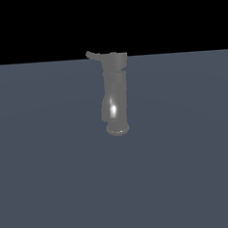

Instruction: Turn on the faucet by rotating a designated handle.

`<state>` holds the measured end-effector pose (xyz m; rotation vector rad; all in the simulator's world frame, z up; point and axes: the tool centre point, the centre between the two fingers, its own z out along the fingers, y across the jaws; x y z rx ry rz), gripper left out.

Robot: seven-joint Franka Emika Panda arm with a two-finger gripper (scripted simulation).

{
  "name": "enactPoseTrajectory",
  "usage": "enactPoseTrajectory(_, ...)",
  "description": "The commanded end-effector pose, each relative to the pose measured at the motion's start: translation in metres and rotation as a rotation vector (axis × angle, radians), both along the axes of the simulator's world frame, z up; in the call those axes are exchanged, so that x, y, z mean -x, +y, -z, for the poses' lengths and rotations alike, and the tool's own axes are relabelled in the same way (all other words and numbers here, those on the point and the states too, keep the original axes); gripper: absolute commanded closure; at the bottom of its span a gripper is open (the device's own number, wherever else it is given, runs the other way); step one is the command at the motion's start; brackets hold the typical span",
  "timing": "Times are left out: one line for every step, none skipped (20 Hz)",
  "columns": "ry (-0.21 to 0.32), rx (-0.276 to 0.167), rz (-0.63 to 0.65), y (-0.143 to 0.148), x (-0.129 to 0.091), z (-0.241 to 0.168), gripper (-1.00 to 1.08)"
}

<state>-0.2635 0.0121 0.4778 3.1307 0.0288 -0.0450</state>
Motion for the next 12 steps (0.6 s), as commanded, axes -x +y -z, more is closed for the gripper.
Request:
enactPoseTrajectory(0.000,0.000,0.000,0.000,0.000,0.000,1.08)
enactPoseTrajectory(0.001,0.001,0.000,0.000,0.000,0.000,1.08)
enactPoseTrajectory(0.004,0.002,0.000,0.000,0.000,0.001,1.08)
enactPoseTrajectory(0.010,0.004,-0.001,-0.001,0.000,0.003,1.08)
enactPoseTrajectory(0.017,0.008,-0.002,-0.001,0.000,0.004,1.08)
enactPoseTrajectory(0.027,0.012,-0.003,-0.001,0.000,0.007,1.08)
enactPoseTrajectory(0.036,0.016,-0.004,-0.002,0.000,0.009,1.08)
enactPoseTrajectory(0.043,0.019,-0.005,-0.002,0.000,0.011,1.08)
enactPoseTrajectory(0.048,0.022,-0.006,-0.003,0.001,0.012,1.08)
enactPoseTrajectory(0.050,0.023,-0.007,-0.003,0.001,0.013,1.08)
enactPoseTrajectory(0.051,0.023,-0.008,-0.003,0.001,0.013,1.08)
enactPoseTrajectory(0.050,0.023,-0.007,-0.003,0.001,0.013,1.08)
